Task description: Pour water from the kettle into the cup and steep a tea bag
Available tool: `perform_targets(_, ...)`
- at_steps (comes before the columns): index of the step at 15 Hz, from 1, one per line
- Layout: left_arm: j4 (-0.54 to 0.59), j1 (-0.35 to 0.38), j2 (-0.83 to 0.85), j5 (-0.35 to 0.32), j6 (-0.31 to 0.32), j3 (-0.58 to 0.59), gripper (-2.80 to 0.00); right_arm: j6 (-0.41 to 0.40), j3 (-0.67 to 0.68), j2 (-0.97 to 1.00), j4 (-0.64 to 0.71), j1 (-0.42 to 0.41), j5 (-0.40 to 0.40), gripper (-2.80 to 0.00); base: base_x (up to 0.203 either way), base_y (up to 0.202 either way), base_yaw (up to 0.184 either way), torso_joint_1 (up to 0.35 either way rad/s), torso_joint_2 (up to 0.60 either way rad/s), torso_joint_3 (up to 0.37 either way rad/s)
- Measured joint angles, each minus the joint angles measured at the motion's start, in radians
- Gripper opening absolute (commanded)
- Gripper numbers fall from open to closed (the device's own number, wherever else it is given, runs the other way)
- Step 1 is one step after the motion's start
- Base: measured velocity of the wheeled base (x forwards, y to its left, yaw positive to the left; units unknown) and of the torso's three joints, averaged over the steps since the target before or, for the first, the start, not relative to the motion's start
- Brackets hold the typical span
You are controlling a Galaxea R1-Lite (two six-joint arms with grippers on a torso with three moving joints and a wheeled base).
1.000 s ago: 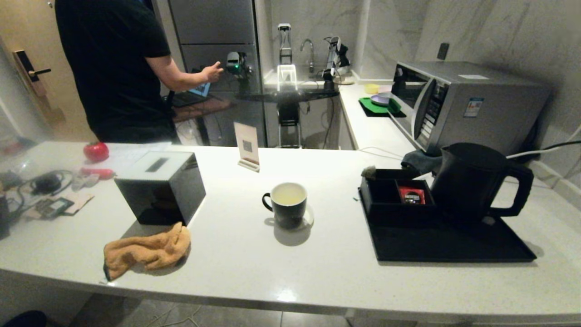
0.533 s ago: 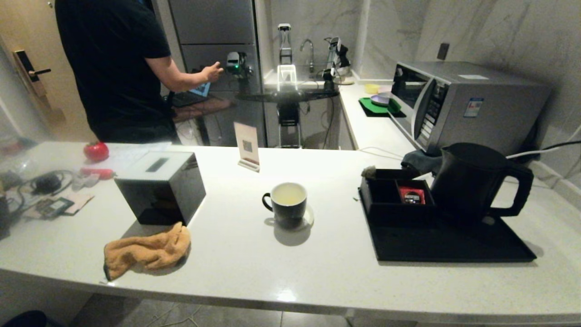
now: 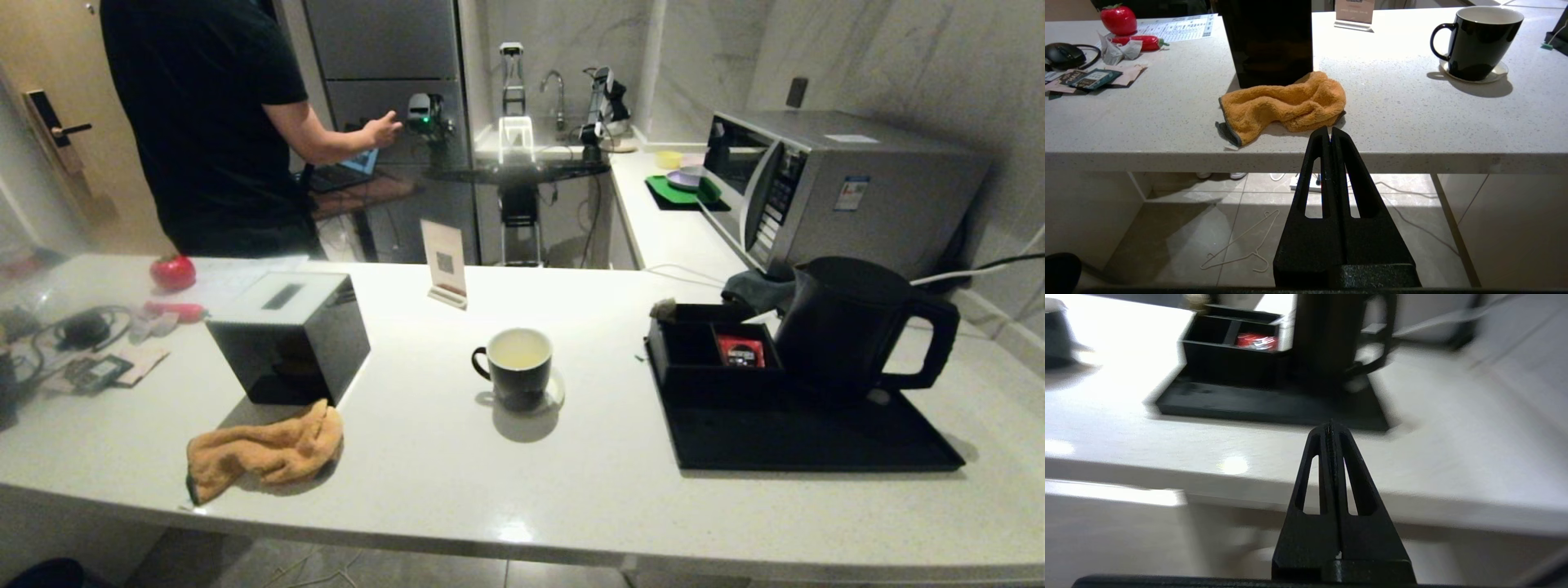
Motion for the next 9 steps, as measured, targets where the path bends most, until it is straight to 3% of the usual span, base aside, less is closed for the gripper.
perform_targets(3,0.0,0.0,0.0,0.0,0.0,0.0,-2.8,0.13,0.0,-0.001,0.051,0.0,0.04,-2.8,0.0,0.0,0.0,0.0,0.0,0.0)
perform_targets(9,0.0,0.0,0.0,0.0,0.0,0.0,-2.8,0.137,0.0,-0.001,0.052,0.0,0.04,-2.8,0.0,0.0,0.0,0.0,0.0,0.0)
